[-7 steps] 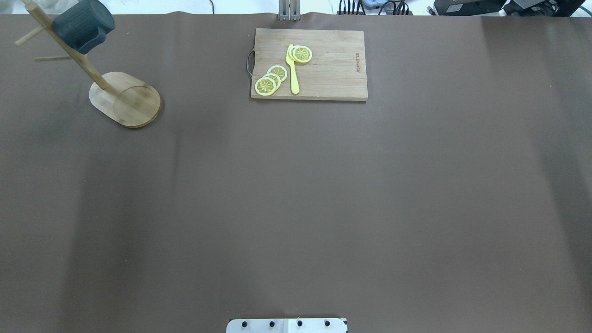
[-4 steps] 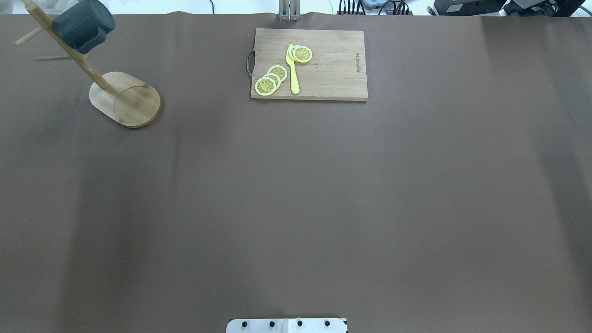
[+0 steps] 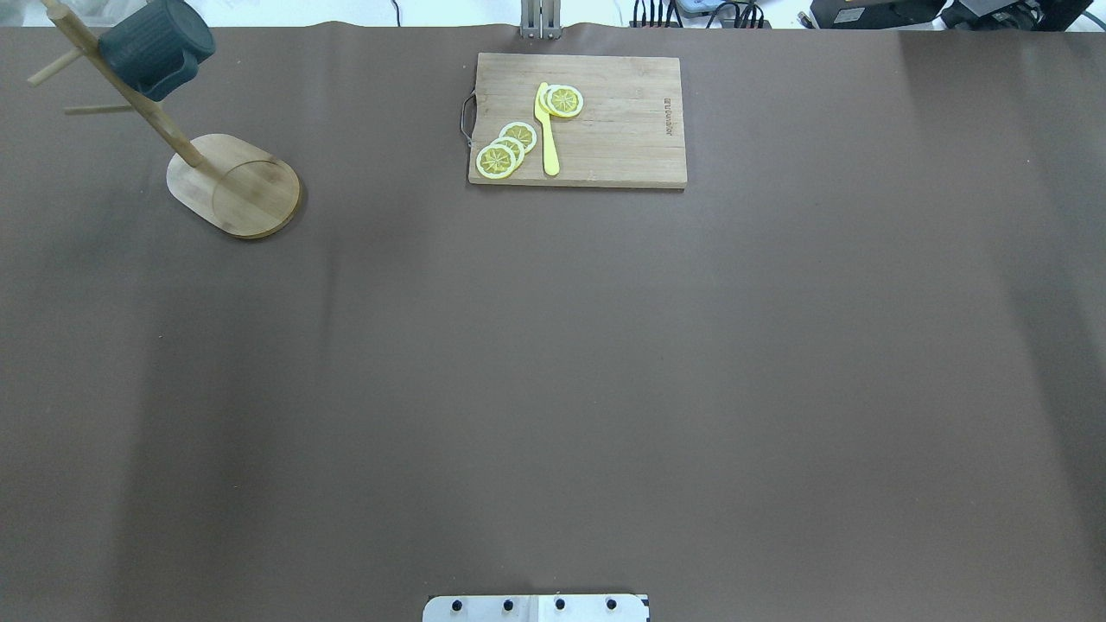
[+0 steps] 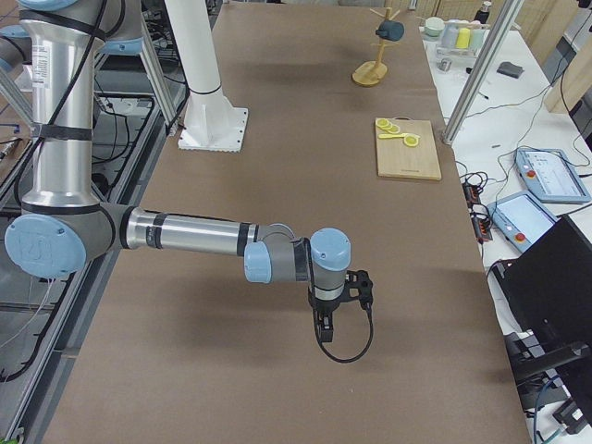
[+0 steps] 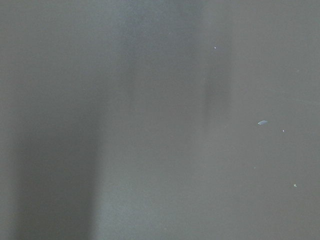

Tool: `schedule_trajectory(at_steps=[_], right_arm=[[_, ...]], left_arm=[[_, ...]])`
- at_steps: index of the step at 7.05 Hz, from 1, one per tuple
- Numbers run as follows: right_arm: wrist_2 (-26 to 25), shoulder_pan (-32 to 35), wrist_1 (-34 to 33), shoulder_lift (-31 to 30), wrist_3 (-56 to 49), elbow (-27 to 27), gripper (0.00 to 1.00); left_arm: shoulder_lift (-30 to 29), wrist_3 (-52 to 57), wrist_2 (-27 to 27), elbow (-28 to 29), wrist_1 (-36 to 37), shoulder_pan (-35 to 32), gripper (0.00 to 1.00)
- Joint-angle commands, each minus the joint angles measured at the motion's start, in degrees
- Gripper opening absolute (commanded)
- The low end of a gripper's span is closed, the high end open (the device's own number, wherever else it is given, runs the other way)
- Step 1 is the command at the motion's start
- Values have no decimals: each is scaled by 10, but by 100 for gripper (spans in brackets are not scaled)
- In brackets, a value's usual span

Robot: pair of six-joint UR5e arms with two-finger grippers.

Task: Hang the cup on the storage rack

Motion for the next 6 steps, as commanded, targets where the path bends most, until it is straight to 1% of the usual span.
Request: schedule_trajectory(at_steps=[1, 6], right_arm=[[1, 0, 1, 0, 0, 0, 100], [7, 0, 1, -1, 0, 1, 100]], left_arm=[[0, 0, 0, 0, 0, 0, 99], [0, 0, 0, 0, 0, 0, 99]])
